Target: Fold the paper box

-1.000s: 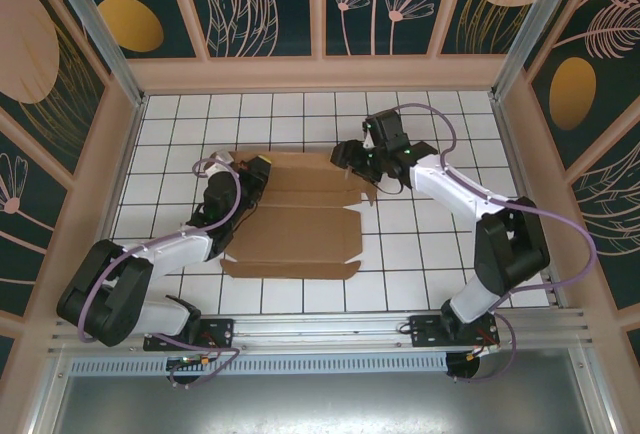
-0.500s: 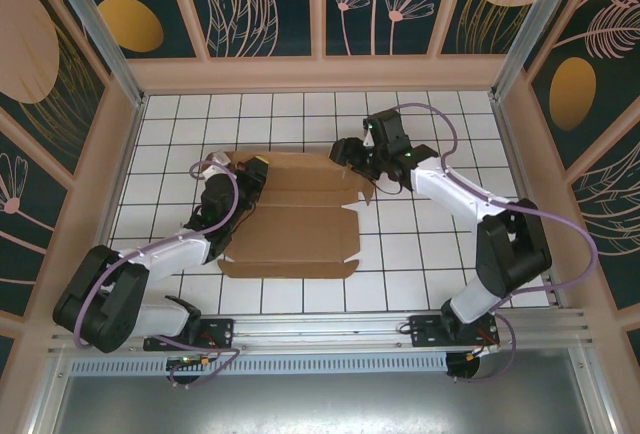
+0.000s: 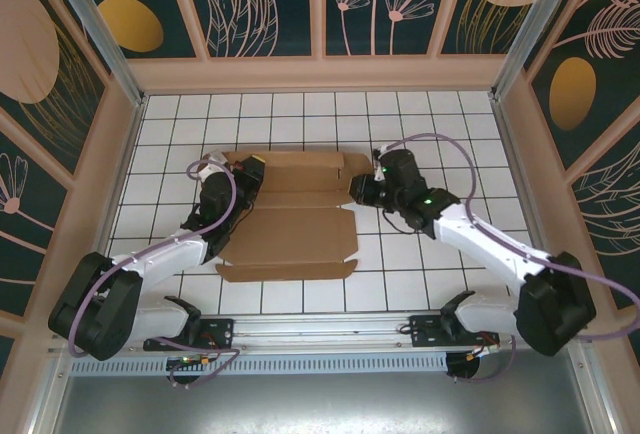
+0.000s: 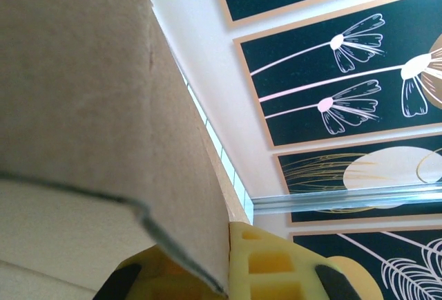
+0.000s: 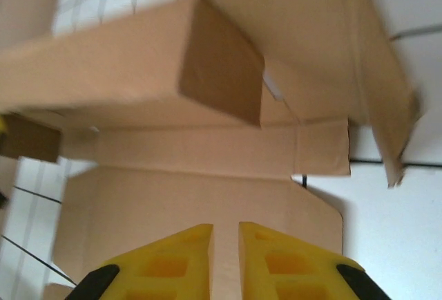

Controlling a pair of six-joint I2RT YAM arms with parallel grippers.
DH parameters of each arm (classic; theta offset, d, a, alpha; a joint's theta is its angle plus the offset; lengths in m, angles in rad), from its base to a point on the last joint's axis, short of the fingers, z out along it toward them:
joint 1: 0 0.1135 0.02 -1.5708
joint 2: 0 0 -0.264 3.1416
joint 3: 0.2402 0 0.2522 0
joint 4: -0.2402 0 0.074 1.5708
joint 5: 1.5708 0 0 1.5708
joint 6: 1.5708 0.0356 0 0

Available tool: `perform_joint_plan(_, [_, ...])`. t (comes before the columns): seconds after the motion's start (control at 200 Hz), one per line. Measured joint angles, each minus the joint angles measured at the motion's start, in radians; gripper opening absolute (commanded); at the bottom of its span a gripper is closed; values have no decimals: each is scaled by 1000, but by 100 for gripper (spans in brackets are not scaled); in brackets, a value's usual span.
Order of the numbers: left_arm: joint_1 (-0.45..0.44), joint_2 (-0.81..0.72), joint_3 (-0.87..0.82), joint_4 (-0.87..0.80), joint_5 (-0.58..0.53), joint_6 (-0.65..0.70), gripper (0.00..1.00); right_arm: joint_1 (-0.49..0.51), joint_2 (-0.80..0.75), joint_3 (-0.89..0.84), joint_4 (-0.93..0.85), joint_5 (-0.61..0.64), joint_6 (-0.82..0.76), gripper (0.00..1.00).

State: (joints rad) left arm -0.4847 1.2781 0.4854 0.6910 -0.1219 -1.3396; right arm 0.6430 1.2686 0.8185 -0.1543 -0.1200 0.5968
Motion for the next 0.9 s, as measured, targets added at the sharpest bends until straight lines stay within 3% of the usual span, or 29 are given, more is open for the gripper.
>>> perform_joint_plan(0.155, [0,0,0,-26,-18,0,0,50,155,-1,60,7,11,9])
perform_joint_plan(0.215, [0,0,4,-43,-24,0,0,50,208,-1,92,9,16,0])
perform_joint_plan(0.41, [0,0,23,-83,-36,0,0,11,334,2,182,37,42,0])
perform_joint_plan(0.626, [0,-10,23,-108,-44,4,0,-81,389,8,251,53,37,0])
perform_joint_plan(0.901, [0,-19,23,-112,-48,15,0,-117,465,12,271,53,34,0])
